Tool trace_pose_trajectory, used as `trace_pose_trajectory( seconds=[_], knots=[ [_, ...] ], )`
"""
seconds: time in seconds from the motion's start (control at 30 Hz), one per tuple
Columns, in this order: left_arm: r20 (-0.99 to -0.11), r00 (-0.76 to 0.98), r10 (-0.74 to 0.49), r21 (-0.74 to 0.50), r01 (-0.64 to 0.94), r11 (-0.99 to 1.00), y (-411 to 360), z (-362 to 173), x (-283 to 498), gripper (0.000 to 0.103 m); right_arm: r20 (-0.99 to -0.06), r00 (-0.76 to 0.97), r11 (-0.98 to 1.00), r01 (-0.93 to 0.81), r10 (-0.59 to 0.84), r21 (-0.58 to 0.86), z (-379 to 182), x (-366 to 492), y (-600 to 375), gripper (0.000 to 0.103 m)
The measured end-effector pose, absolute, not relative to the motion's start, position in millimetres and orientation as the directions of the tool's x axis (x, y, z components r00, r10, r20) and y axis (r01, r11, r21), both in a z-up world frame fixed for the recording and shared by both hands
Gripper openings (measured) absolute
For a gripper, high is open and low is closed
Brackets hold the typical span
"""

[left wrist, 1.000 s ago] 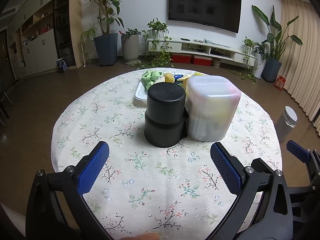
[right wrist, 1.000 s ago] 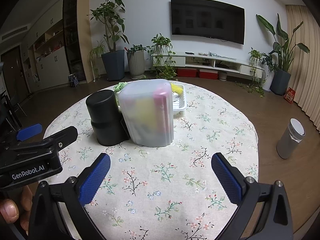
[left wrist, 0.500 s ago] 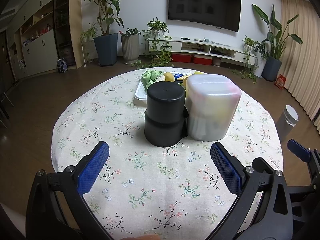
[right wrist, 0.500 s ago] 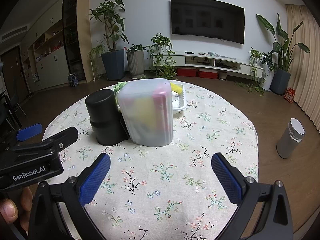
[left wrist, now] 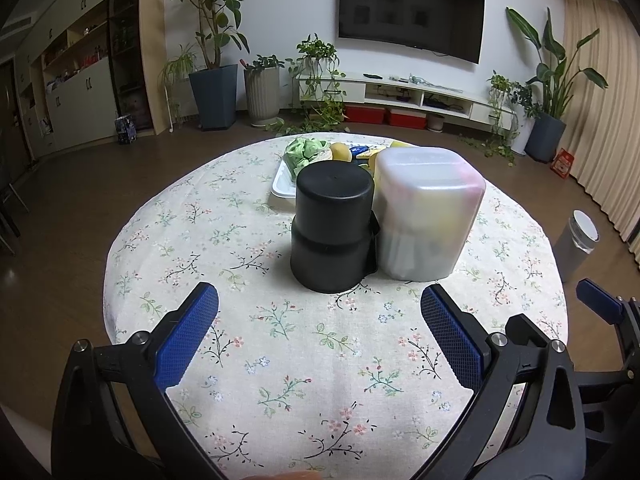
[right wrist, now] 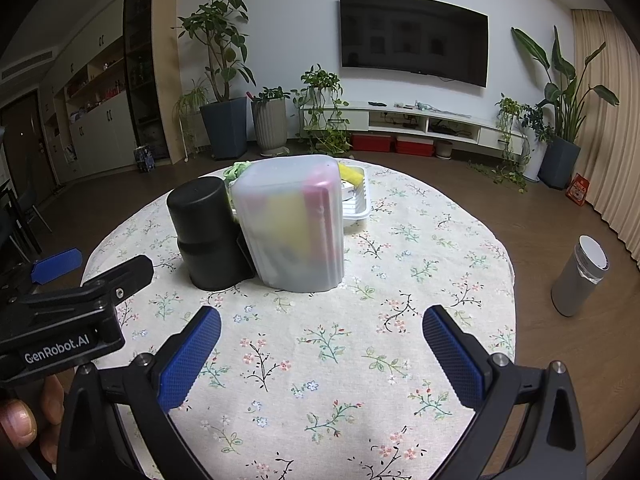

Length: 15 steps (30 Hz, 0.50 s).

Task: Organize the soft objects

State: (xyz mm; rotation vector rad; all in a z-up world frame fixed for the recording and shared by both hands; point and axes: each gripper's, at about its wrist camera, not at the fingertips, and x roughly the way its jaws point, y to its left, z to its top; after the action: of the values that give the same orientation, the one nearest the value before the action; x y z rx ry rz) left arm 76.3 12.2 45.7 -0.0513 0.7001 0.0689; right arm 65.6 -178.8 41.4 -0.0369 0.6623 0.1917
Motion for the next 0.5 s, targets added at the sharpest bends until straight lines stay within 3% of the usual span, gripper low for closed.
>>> trace_pose_trajectory(
  seconds=[0.5],
  knots=[
    [-0.646, 0.762, 0.043, -0.027, -0.079, 0.997, 12.0, 45.3, 77.1, 0.103, -0.617, 0.77, 0.982, -0.187, 0.164, 0.027, 38.8, 65.7, -179.1, 0.103]
  ],
)
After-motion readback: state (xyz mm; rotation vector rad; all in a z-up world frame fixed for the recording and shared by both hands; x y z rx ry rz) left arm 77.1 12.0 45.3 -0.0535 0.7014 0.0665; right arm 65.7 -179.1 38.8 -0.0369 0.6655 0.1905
